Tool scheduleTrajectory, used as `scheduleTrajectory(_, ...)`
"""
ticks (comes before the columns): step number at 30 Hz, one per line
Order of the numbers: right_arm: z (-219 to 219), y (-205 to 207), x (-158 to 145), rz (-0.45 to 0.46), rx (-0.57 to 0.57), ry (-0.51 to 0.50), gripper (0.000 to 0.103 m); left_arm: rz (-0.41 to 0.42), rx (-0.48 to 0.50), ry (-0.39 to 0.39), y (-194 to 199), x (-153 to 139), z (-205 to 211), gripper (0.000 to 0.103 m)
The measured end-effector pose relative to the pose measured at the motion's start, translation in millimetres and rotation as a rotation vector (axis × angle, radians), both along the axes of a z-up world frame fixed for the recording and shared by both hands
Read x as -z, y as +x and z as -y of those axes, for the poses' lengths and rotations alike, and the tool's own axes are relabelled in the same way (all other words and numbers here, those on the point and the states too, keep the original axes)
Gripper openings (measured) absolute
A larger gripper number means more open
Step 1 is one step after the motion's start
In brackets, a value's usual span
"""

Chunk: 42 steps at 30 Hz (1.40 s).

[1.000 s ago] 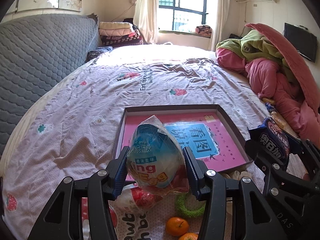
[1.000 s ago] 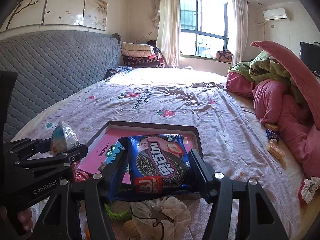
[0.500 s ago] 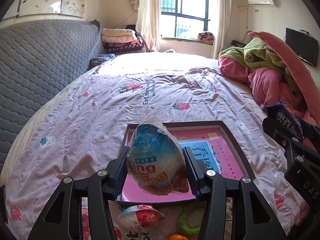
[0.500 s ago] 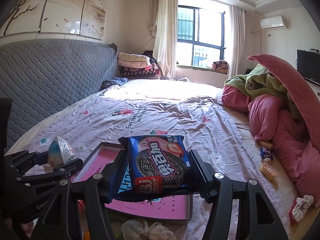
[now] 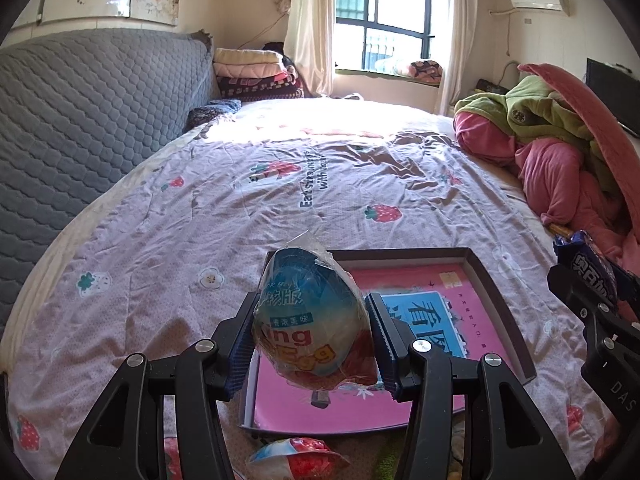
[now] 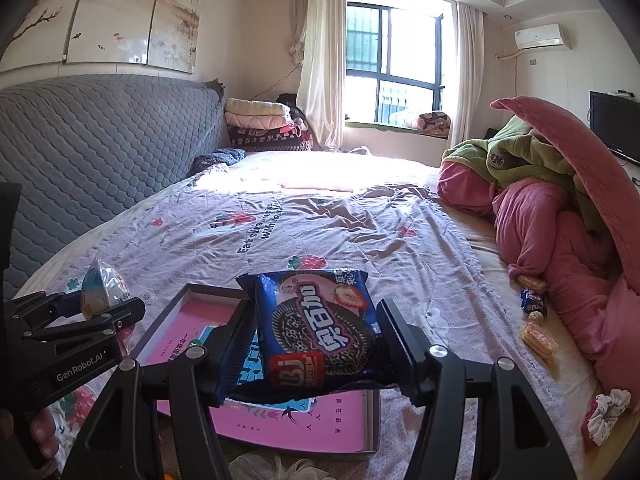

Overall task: Organize objects
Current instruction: 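Carry the blue egg with the left tool while the right tool carries the packet over the tray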

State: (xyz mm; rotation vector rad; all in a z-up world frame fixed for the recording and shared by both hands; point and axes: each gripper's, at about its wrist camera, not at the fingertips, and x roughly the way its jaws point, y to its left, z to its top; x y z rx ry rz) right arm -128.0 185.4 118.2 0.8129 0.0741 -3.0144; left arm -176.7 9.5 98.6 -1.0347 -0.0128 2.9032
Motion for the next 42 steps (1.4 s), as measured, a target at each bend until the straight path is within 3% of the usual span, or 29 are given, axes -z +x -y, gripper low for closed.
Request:
scheduleTrajectory(24,3.9,-38.6,50.7,0.125,0.023,0.054,0.062,0.137,-0.005,-0.028,-32.9,57.6,2.1,0.054)
scheduleTrajectory(42,14.3,-53.5,84.1,0.217,0.003,0.104,0.062,0.190,-0.035,-0.036,-49.7,79.4,5.9,0.054)
